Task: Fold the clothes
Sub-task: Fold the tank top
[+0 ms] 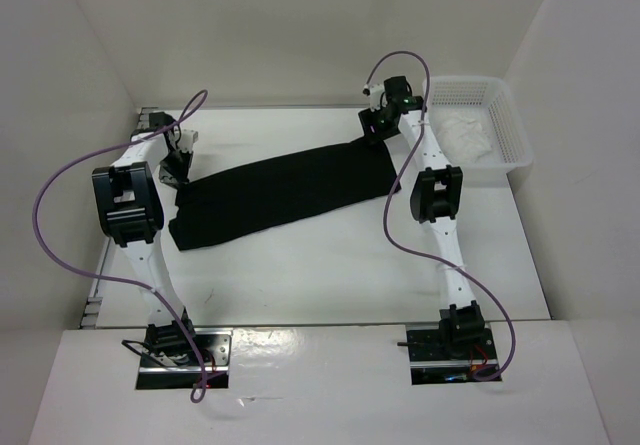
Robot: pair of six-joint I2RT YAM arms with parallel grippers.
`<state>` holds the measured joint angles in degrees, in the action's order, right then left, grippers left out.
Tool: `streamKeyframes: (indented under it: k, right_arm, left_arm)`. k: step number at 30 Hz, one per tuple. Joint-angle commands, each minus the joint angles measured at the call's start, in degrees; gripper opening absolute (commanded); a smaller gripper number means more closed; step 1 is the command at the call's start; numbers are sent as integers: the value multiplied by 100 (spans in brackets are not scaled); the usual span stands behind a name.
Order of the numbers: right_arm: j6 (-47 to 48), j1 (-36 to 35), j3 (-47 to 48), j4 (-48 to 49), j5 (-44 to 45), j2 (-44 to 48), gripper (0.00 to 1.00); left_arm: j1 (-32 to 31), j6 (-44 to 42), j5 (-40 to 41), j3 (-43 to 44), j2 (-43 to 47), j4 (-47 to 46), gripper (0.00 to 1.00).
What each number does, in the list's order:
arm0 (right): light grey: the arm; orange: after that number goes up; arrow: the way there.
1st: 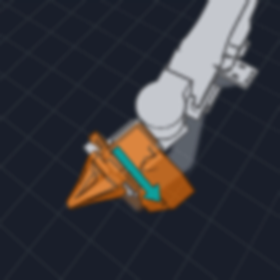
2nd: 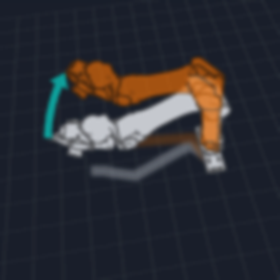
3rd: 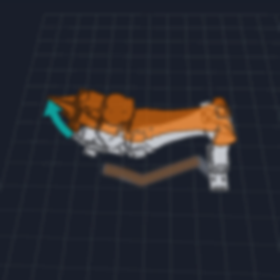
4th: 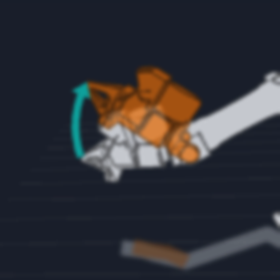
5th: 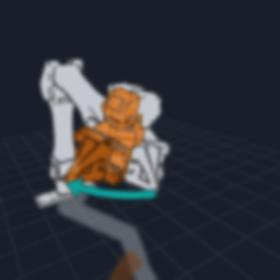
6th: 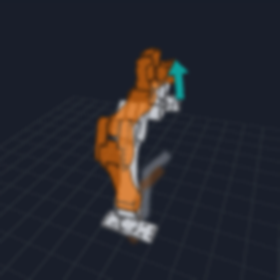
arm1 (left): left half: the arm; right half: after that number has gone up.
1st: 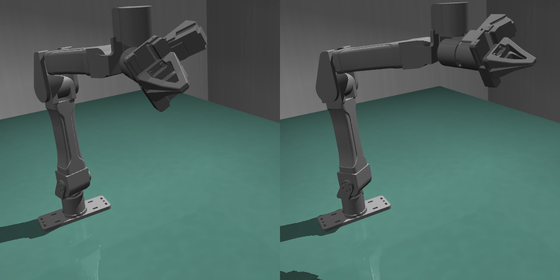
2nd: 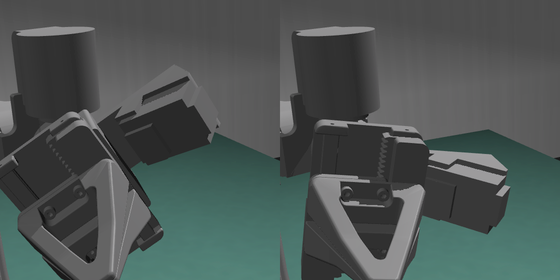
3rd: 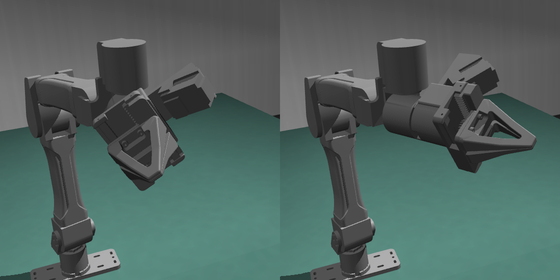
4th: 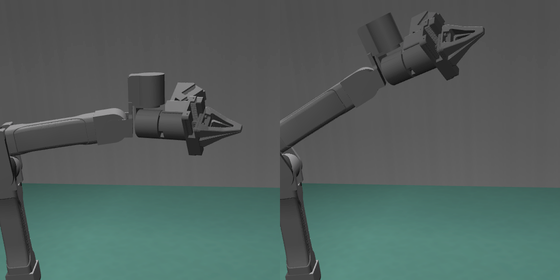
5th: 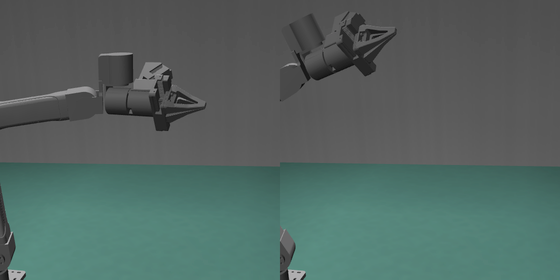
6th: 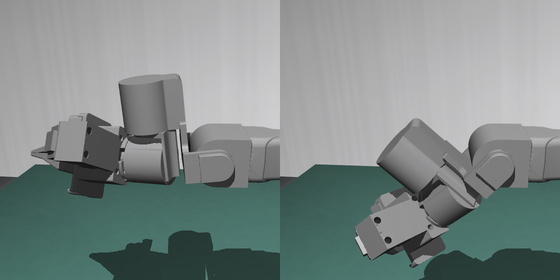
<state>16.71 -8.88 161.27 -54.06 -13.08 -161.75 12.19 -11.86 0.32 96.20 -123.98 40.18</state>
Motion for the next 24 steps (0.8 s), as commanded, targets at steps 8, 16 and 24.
streamKeyframes:
  k: [8,16,24]
  right_arm:
    - [-142,-96,414,177,-98,-93,67]
    - [-247,-149,467,282,-98,-146,67]
    - [-247,-201,642,335,-98,-339,60]
  left_arm:
    - [56,-45,74,-146,190,262,6]
    - [56,-45,74,-146,190,315,6]
    - [56,-45,74,-93,190,367,6]
